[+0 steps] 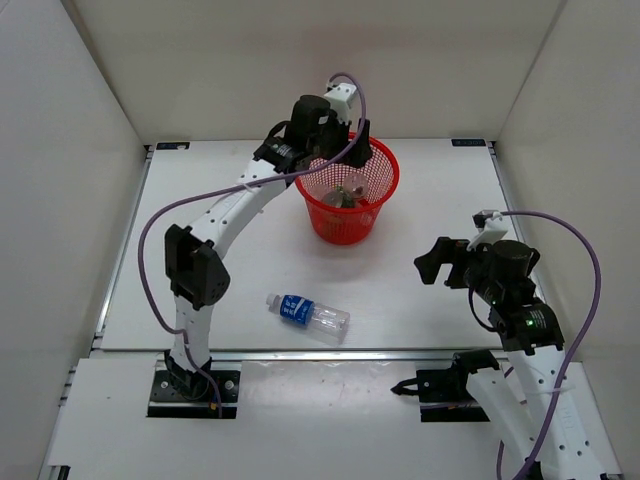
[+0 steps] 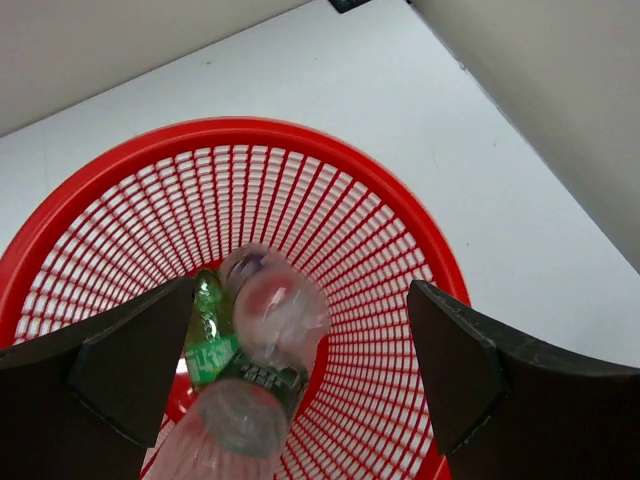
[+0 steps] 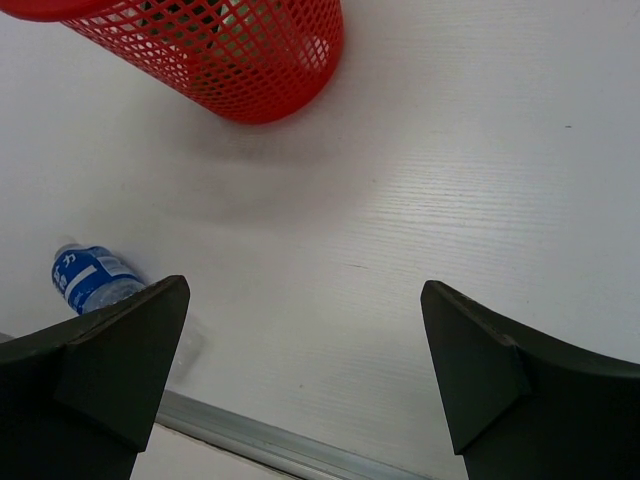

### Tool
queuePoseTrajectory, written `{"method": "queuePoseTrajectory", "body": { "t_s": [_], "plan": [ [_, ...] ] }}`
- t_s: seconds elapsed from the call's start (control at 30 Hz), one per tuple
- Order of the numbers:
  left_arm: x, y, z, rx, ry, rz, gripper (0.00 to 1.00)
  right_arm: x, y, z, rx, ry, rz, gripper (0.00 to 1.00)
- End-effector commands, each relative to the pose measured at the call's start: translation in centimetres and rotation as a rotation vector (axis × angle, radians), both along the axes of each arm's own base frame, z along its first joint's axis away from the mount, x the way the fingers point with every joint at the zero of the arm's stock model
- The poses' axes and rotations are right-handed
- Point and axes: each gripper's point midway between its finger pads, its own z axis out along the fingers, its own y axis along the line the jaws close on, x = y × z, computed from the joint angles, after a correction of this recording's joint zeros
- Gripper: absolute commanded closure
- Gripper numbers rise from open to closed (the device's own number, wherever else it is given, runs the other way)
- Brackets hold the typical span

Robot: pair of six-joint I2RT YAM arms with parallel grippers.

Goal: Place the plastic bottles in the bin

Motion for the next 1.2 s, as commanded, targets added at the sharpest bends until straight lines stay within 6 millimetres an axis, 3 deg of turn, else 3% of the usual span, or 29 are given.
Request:
{"method": "queuePoseTrajectory", "body": {
  "t_s": [0.0,0.03,0.1,0.13,0.17,0.2,0.23,0.3,0.33,0.37,0.4,0.43,0.5,0.57,0.63,0.73,0.87,0.93,0.97,1.03,1.17],
  "plan": [
    [-3.2,4.0,10.9,-0.134,-0.168,0.032,0.01,0.8,0.3,1.1,-0.002,-0.044,0.010,0.01],
    [-3.4,4.4,10.0,-0.119,-0.145,0.052,0.01,0.9,0.7,1.1,-0.003,-0.035,0.028,0.01],
    [-5.2,6.7,12.7,-0.148,-0.167,0.095,0.01,0.9,1.6,1.3,0.003,-0.043,0.075,0.01],
    [-6.3,8.1,12.9,-0.148,-0.144,0.126,0.01,0.8,2.3,1.2,0.007,-0.030,0.114,0.01],
    [-6.7,9.3,11.4,-0.125,-0.091,0.148,0.01,0.9,3.3,1.1,0.012,-0.020,0.155,0.01],
    [-7.6,11.9,12.7,-0.146,-0.098,0.199,0.01,0.8,3.8,1.1,0.020,-0.014,0.175,0.01],
    [-8.3,13.0,10.0,-0.120,-0.020,0.235,0.02,0.5,5.0,0.7,0.019,-0.004,0.228,0.01],
    [-10.7,19.8,7.4,-0.100,0.045,0.416,0.01,-0.3,7.8,0.0,0.005,0.013,0.331,0.01],
    [-12.2,23.4,7.9,-0.135,0.042,0.507,0.01,-0.5,8.8,0.0,0.006,0.006,0.359,0.01],
    [-13.1,25.2,4.2,-0.076,0.114,0.566,0.01,-1.4,10.4,-0.7,-0.016,0.018,0.416,0.01],
    [-14.9,28.9,1.7,-0.037,0.156,0.688,0.01,-1.8,11.9,-1.2,-0.043,0.014,0.465,0.00],
    [-16.5,31.1,1.3,-0.039,0.165,0.761,0.01,-2.1,12.9,-1.2,-0.055,0.001,0.497,0.01],
    [-20.0,35.0,-3.6,0.142,0.298,0.896,0.01,-2.8,15.5,-1.7,-0.094,0.009,0.588,0.01],
    [-22.5,37.2,-5.5,0.241,0.361,1.004,0.01,-2.5,17.0,-2.2,-0.084,0.028,0.625,0.01],
    [-24.5,38.3,-7.3,0.296,0.406,1.034,0.02,-2.5,18.5,-2.3,-0.053,0.030,0.691,0.01],
    [-25.1,37.8,-7.0,0.244,0.374,1.017,0.02,-2.2,20.5,-3.3,-0.124,0.003,0.734,0.01],
    [-25.1,37.4,-5.9,0.180,0.338,1.003,0.01,-2.3,23.2,-6.4,-0.249,-0.003,0.845,0.01],
    [-25.1,37.0,-6.0,0.183,0.335,0.981,0.01,-2.5,24.2,-8.4,-0.271,0.025,0.891,0.01],
    [-25.0,36.9,-6.2,0.180,0.339,0.985,0.01,-2.1,24.7,-8.2,-0.264,-0.005,0.901,0.01],
    [-25.1,36.9,-6.9,0.195,0.357,0.978,0.01,-2.8,25.4,-10.6,-0.323,0.008,0.954,0.01],
    [-24.8,36.5,-7.0,0.187,0.362,0.962,0.01,-3.6,26.9,-12.9,-0.345,0.041,1.015,0.01]
  ]
}}
